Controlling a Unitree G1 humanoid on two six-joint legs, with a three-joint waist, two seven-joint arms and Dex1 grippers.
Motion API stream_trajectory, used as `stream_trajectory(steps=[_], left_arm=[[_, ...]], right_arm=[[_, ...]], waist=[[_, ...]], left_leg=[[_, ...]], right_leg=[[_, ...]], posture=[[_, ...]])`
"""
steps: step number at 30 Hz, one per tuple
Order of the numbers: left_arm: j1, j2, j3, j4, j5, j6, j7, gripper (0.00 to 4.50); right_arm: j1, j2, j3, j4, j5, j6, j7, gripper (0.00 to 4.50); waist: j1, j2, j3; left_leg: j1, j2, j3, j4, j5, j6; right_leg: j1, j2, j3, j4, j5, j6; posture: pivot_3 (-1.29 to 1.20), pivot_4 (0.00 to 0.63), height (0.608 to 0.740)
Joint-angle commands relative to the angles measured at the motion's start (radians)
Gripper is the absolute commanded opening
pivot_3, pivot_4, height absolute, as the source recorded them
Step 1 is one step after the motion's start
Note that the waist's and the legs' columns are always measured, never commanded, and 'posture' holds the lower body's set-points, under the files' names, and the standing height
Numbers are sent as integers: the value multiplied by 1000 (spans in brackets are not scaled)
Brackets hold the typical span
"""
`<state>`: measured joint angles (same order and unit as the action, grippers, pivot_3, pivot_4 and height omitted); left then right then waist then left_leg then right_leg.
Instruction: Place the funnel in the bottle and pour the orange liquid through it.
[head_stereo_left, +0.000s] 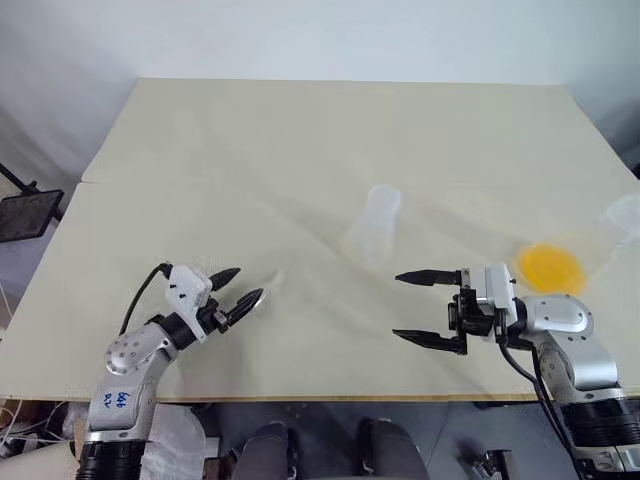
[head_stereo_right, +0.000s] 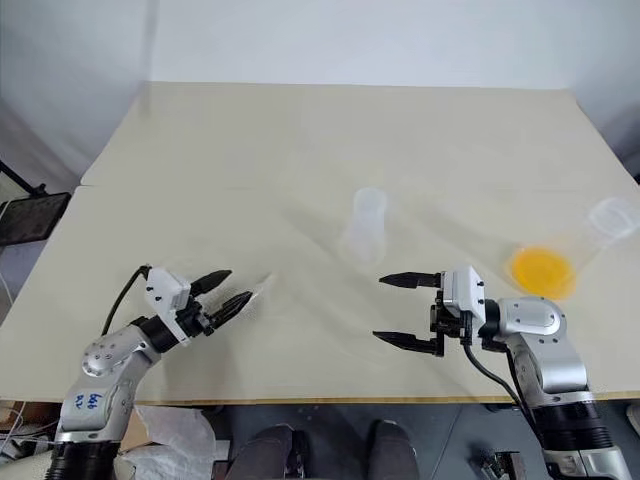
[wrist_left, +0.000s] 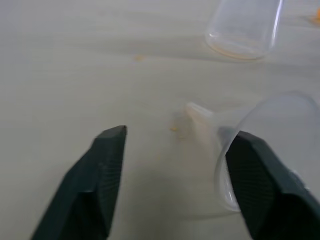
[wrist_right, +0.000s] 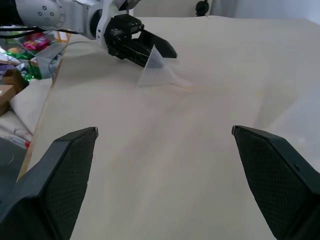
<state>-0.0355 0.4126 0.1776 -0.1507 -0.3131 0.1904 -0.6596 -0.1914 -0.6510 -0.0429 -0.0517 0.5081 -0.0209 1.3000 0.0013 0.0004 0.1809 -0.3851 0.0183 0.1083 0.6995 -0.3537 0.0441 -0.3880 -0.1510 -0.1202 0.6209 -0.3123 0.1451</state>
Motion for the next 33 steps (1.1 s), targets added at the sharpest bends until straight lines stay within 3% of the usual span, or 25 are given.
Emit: stream_trajectory(steps=[1,6,7,13,16,20,26,29,33], left_arm=[[-10,13,17,-34,-39,12,-3,1755],[-36,50,26,-76,-110,90,-29,165],[-44,60,29,-83,-125,107,-35,44],[-225,174,70,-103,-287,321,-75,44],[-393,253,55,-79,-423,533,-131,44],[-685,341,-54,19,-507,831,-194,44],[-1043,290,-122,259,-546,990,-291,44],[-1222,277,-230,432,-483,1071,-353,44],[-1371,210,-304,623,-414,1092,-392,44]], right_arm=[[20,8,-32,-37,16,-20,-17,4500],[60,14,-54,-51,20,-31,-49,4500],[69,14,-59,-55,19,-33,-55,4500],[147,23,-140,-94,31,-43,-132,4500],[189,59,-192,-132,57,-40,-208,4500],[236,132,-247,-192,81,-31,-335,4500],[284,206,-279,-240,54,-91,-436,4500],[251,259,-318,-250,73,-114,-530,4500],[268,277,-305,-259,51,-129,-550,4500]], waist=[[0,0,0],[5,0,0],[7,0,0],[18,0,0],[22,0,0],[22,-1,0],[21,-1,0],[16,-1,0],[14,-1,1]], left_leg=[[0,0,0,0,0,0],[0,0,0,1,0,0],[0,0,0,1,0,0],[0,0,0,1,0,0],[0,0,0,1,0,0],[-1,-2,-2,1,1,-1],[-1,-5,-1,0,1,-2],[-2,-4,1,0,2,-3],[-1,-4,2,-1,2,-4]], right_leg=[[0,0,0,0,0,0],[0,0,0,0,0,0],[1,0,0,0,0,0],[1,0,1,0,0,0],[1,0,1,0,0,0],[1,1,0,0,0,0],[0,3,1,1,0,0],[-3,5,3,1,0,0],[-4,5,4,2,-1,-1]], posture=[[0,150,740],[0,150,740],[0,150,740],[0,150,740],[0,150,740],[0,150,740],[0,150,740],[0,150,740],[0,150,740]])
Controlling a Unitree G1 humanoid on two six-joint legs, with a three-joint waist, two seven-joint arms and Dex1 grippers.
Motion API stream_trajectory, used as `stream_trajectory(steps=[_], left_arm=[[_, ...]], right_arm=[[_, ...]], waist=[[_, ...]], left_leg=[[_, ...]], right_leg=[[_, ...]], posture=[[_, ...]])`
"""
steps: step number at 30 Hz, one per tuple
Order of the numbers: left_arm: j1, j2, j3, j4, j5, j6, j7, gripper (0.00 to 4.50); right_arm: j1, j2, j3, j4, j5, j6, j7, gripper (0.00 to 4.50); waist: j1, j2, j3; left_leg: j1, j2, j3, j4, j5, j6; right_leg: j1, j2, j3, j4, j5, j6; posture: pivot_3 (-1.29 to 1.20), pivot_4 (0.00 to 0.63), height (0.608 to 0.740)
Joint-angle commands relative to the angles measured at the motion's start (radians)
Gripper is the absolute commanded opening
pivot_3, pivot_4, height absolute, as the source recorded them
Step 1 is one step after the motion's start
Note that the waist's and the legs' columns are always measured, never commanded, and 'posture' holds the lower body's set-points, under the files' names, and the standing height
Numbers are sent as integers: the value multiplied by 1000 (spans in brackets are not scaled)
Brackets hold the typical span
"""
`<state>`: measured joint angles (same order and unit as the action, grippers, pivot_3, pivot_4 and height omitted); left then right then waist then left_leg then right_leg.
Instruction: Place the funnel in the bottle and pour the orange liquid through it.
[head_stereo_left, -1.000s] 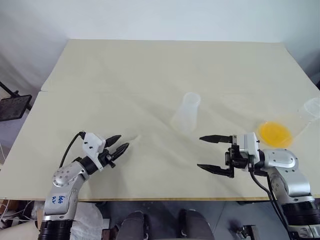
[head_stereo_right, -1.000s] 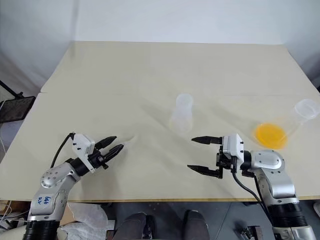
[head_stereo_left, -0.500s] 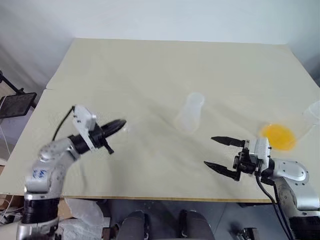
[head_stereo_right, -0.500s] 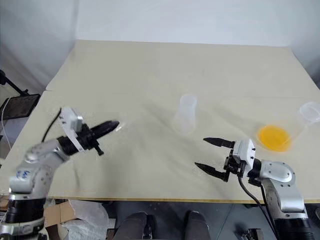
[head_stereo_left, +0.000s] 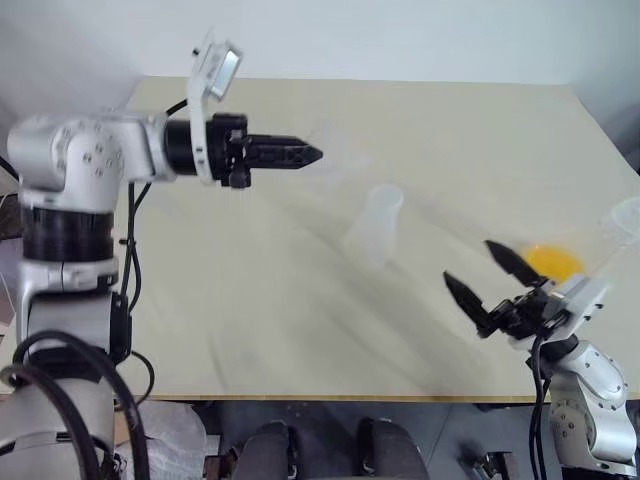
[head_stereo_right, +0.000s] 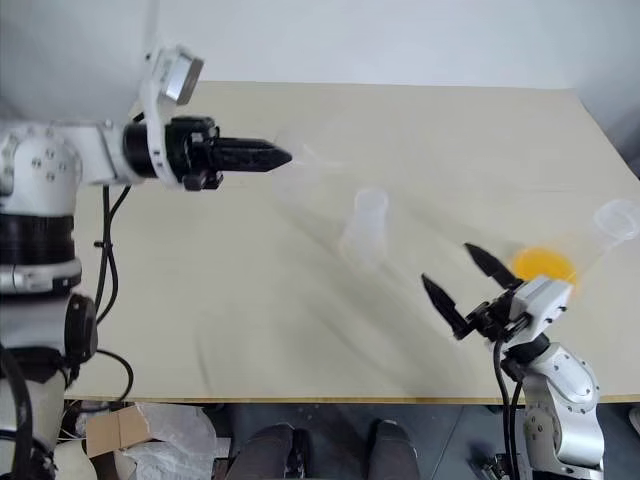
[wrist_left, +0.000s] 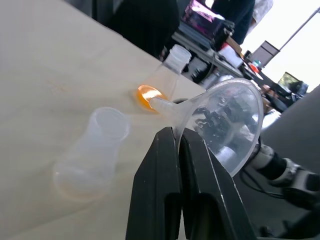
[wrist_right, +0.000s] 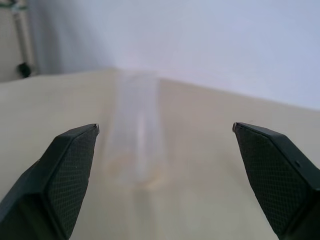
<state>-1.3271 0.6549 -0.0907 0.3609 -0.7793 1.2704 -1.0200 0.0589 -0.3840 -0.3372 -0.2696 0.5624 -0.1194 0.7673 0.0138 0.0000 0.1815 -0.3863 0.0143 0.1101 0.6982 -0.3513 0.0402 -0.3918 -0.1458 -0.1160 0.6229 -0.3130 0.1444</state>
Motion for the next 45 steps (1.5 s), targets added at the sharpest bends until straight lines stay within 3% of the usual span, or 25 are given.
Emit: stream_trajectory(steps=[1,10,27,30,42,43,45], left_arm=[[-108,-47,-50,154,70,22,-35,44],[-241,-191,-59,456,211,21,-13,44],[-254,-313,-104,542,401,-74,-28,44],[-245,-323,-102,537,427,-117,-24,619],[-200,-350,33,474,396,-160,1,4266],[-188,-356,50,466,397,-182,16,4488],[-162,-368,77,450,395,-231,30,4488]], right_arm=[[22,12,-6,-43,-7,-34,-22,4500],[46,39,30,-65,-38,-60,-61,4500],[60,55,64,-84,-55,-73,-107,4500],[51,51,61,-81,-57,-77,-110,4500],[22,51,69,-64,-62,-74,-109,4500],[16,49,68,-60,-60,-73,-107,4500],[9,45,67,-55,-59,-72,-106,4500]], waist=[[2,0,0],[3,0,0],[6,-1,0],[6,-1,0],[6,-1,0],[7,-1,0],[6,-1,0]], left_leg=[[0,0,0,0,0,0],[-1,0,2,0,0,0],[-1,0,3,0,0,0],[-1,0,3,0,0,0],[-1,0,3,0,0,0],[-1,0,3,1,0,0],[-1,0,3,1,0,0]], right_leg=[[0,0,0,0,0,0],[-2,0,2,0,0,0],[-2,0,3,0,0,0],[-2,0,3,0,0,0],[-2,0,3,0,0,0],[-2,0,3,0,0,0],[-2,0,3,0,0,0]], posture=[[0,150,740],[0,150,740],[0,150,740],[0,150,740],[0,150,740],[0,150,740],[0,150,740]])
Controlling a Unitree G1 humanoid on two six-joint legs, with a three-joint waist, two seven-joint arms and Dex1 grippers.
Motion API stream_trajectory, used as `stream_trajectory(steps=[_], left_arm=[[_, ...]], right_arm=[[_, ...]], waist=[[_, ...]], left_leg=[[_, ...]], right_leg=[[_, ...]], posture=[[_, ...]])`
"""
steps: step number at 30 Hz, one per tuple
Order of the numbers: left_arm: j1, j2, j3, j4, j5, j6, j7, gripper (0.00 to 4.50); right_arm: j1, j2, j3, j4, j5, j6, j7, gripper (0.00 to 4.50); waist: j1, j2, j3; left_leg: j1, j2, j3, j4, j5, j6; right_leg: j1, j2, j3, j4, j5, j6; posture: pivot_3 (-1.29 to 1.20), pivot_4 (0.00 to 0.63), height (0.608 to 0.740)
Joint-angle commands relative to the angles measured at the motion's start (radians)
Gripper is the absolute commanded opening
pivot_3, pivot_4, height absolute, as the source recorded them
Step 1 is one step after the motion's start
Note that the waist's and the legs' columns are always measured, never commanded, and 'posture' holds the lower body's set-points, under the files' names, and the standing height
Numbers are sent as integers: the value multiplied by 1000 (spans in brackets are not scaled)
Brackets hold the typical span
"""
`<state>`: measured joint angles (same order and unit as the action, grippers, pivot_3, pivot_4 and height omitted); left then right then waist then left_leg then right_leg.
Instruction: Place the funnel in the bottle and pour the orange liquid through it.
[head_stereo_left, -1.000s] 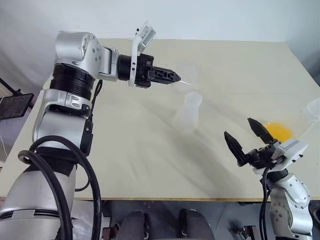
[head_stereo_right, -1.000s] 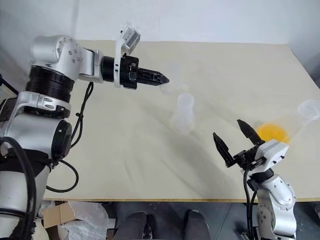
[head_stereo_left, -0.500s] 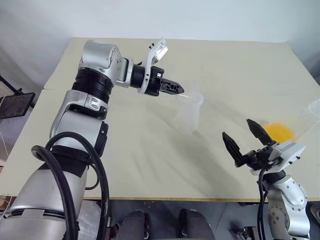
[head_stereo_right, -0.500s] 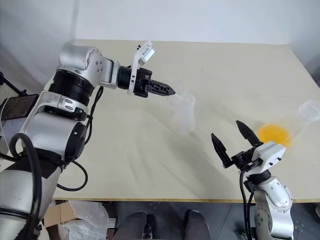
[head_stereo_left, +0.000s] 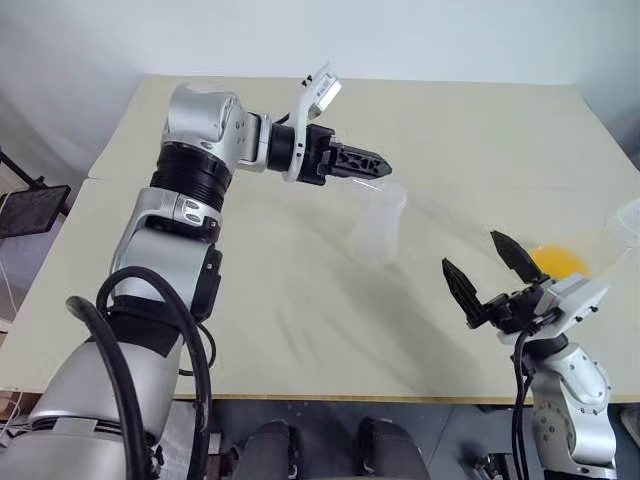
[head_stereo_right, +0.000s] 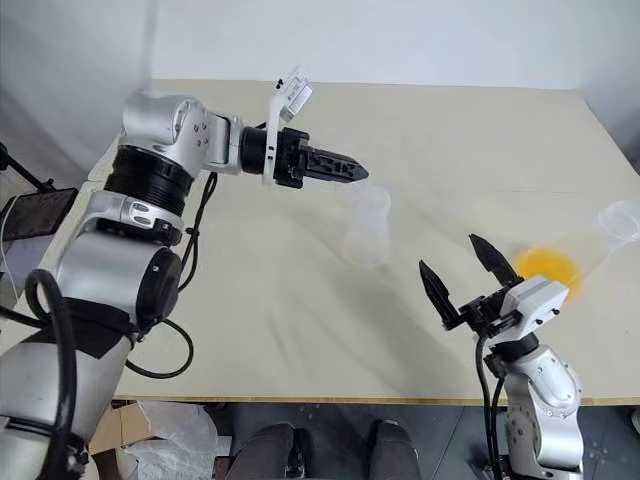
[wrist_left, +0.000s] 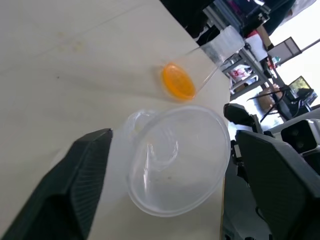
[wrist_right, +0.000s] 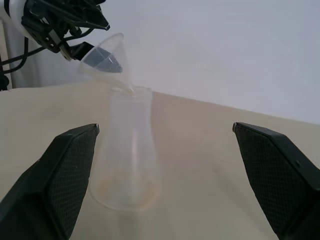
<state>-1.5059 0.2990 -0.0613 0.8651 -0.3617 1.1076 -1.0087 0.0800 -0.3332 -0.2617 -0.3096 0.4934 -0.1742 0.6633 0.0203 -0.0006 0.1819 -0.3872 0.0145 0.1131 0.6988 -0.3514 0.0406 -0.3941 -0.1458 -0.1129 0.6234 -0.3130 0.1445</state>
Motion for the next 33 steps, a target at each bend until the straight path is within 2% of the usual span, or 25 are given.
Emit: stream_trajectory(steps=[1,4,8,13,15,18,26,33], left_arm=[[25,-16,58,-61,-24,-83,21,4488],[51,-27,87,-84,-36,-96,27,4488],[146,-33,134,-156,-48,-227,42,4488],[342,-11,233,-278,-56,-597,35,4488],[427,26,231,-340,-53,-677,-23,4488],[619,137,182,-474,-4,-825,-146,4488],[1003,200,238,-778,-62,-890,-101,4488],[1263,204,249,-1062,-145,-762,2,4488]], right_arm=[[-14,-6,-8,-14,10,-17,-2,4500],[-13,-3,-7,-14,8,-19,-2,4500],[0,7,0,-20,2,-25,-5,4500],[10,1,-7,-26,-1,-31,-8,4500],[20,-10,-25,-28,-1,-37,-9,4500],[51,-37,-85,-22,4,-56,-8,4500],[183,-73,-290,43,82,-90,16,4500],[277,-51,-423,145,131,-114,16,4500]], waist=[[0,0,0],[0,0,0],[-1,0,0],[-3,0,0],[-5,0,0],[-16,1,0],[3,1,-1],[2,1,-1]], left_leg=[[0,0,0,0,0,0],[0,0,0,0,0,0],[0,0,0,0,0,0],[0,0,-1,1,0,0],[0,0,-1,1,0,0],[1,0,-1,0,0,0],[1,1,-4,3,0,2],[2,3,-3,1,0,2]], right_leg=[[0,0,0,0,0,0],[0,0,0,1,0,0],[0,0,0,1,0,0],[0,-1,0,2,0,0],[0,-1,-1,2,0,0],[0,-1,-1,3,0,0],[3,-4,-1,2,0,0],[3,-4,0,2,0,0]], posture=[[0,150,740],[0,150,740],[0,150,740],[0,150,740],[0,150,740],[0,150,740],[0,150,740],[0,150,740]])
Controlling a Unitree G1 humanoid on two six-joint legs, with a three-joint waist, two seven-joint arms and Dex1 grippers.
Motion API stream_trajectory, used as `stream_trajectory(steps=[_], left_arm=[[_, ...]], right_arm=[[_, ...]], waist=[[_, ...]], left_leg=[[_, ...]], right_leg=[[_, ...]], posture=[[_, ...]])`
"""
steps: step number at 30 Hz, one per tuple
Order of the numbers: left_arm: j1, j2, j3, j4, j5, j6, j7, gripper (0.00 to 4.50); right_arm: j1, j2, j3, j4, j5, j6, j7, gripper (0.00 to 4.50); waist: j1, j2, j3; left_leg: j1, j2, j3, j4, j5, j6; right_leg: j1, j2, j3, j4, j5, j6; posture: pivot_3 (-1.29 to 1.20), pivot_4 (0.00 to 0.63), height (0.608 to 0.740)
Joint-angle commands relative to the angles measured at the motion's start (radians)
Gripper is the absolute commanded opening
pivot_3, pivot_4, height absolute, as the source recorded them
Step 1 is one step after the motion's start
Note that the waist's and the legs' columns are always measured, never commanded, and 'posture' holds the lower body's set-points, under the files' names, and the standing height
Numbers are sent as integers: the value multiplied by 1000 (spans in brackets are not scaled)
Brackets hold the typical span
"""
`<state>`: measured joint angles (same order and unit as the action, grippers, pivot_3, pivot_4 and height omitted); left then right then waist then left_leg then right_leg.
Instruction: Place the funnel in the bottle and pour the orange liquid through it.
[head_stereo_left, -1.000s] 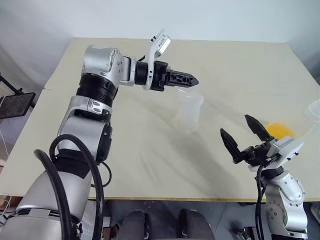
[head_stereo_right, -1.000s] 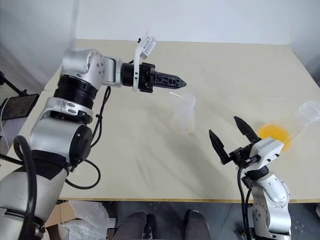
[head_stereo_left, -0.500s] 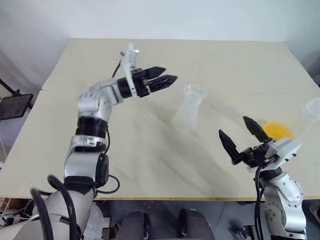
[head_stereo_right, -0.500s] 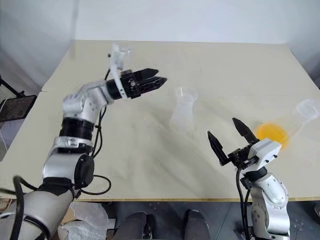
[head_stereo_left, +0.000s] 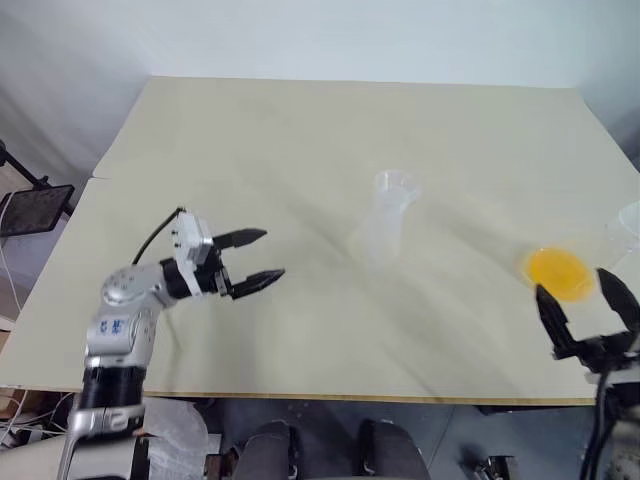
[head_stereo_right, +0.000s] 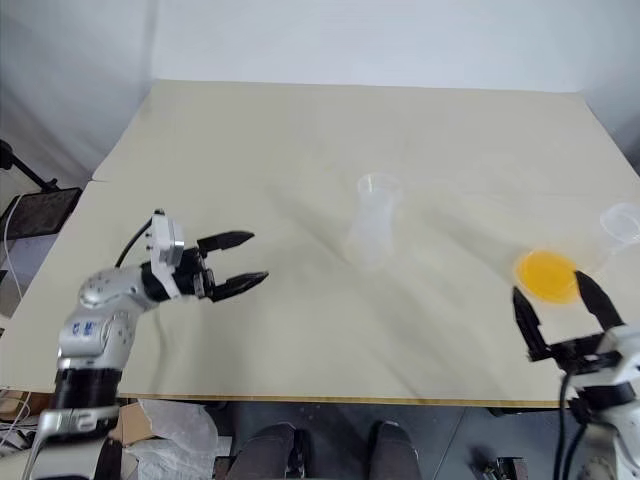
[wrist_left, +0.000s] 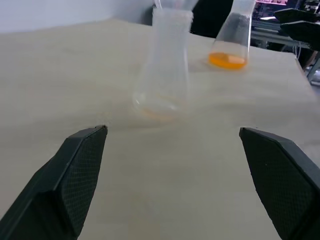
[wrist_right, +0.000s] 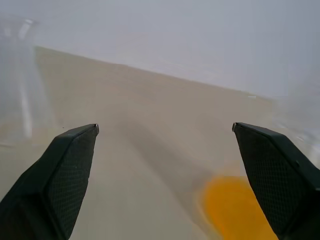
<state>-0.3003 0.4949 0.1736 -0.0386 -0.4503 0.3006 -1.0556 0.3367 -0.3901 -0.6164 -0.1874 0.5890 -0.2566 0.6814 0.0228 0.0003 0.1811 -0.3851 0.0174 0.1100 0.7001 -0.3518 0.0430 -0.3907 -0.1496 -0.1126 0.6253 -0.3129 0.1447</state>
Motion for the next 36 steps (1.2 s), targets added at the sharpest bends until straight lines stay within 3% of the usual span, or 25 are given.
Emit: stream_trajectory(steps=[1,5,13,23,36], left_arm=[[89,10,6,-196,-51,38,55,4488],[153,6,-7,-268,-68,42,76,4488],[93,-16,-19,-241,-55,-53,87,4488],[109,-24,-23,-263,-75,-60,138,4488],[78,-24,-51,-264,-83,-57,142,4488]], right_arm=[[28,10,-80,36,43,-29,-7,4500],[8,7,-81,59,54,28,-58,4500],[-234,-88,-55,125,-1,225,-270,4500],[-410,-180,-30,259,-49,300,-292,4500],[-574,-178,5,404,-109,251,-301,4500]], waist=[[-3,0,0],[-3,3,-2],[-10,6,-3],[-11,6,-4],[-15,6,-4]], left_leg=[[0,0,1,0,0,0],[3,0,2,-1,0,0],[5,1,6,-2,0,0],[5,0,7,-2,0,0],[5,1,8,-3,0,0]], right_leg=[[0,0,1,0,0,0],[1,0,4,0,0,0],[0,0,7,1,0,-1],[0,0,7,1,0,-1],[0,0,7,0,0,-1]], posture=[[0,150,740],[0,150,740],[0,150,740],[0,150,740],[0,150,740]])
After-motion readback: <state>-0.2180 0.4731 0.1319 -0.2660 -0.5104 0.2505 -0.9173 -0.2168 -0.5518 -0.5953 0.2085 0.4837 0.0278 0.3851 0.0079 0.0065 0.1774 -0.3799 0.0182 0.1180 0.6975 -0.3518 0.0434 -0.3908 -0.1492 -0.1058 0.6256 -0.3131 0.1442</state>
